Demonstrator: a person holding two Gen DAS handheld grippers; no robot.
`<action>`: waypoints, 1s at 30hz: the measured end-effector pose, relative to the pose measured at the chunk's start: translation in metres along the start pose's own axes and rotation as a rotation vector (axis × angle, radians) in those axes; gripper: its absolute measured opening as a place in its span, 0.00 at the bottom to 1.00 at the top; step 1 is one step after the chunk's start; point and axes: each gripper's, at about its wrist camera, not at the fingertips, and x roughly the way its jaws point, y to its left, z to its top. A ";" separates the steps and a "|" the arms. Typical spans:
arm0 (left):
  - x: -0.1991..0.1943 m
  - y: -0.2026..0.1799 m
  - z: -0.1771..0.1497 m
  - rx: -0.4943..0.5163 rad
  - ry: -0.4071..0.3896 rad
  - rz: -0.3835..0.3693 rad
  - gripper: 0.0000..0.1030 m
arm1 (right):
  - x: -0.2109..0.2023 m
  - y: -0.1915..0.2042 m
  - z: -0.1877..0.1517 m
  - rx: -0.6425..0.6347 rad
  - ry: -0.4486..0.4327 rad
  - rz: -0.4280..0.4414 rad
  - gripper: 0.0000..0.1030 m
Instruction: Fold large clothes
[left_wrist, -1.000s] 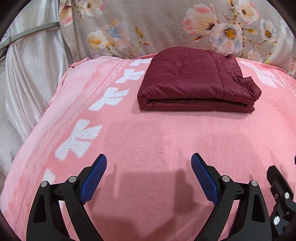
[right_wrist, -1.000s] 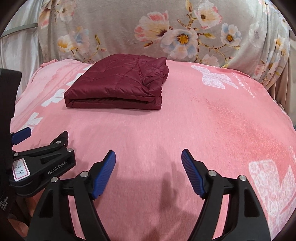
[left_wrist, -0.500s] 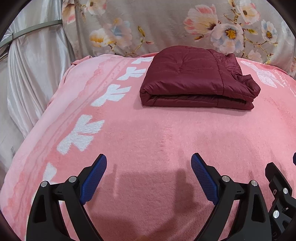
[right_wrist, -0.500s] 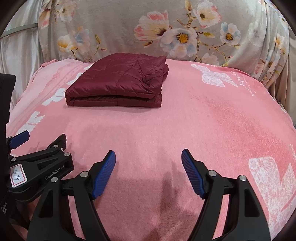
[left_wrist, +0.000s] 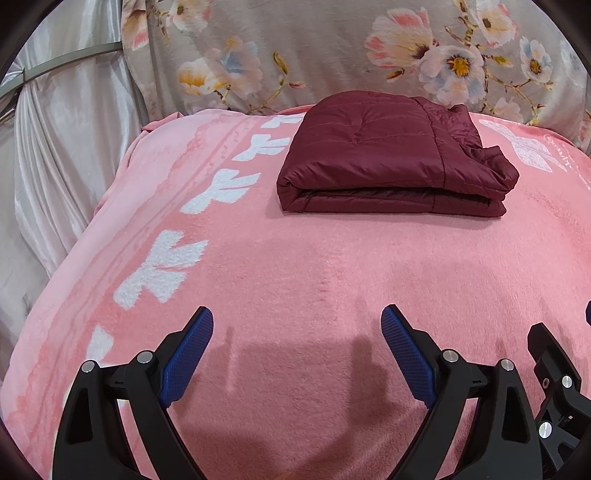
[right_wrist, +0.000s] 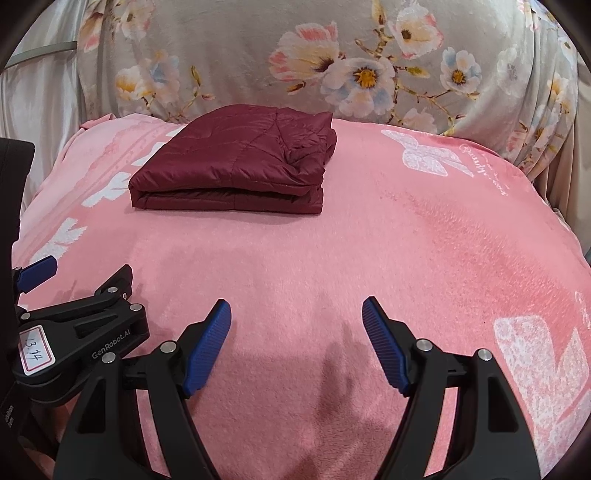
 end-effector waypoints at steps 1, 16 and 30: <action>0.000 0.000 0.000 -0.002 0.000 0.000 0.89 | 0.000 0.000 0.000 0.002 0.000 0.001 0.69; -0.001 -0.002 0.000 0.002 -0.002 0.001 0.88 | 0.000 0.002 0.000 0.001 0.000 0.000 0.69; -0.001 -0.001 0.000 0.008 -0.004 0.002 0.88 | 0.000 0.002 0.000 0.000 0.000 0.000 0.69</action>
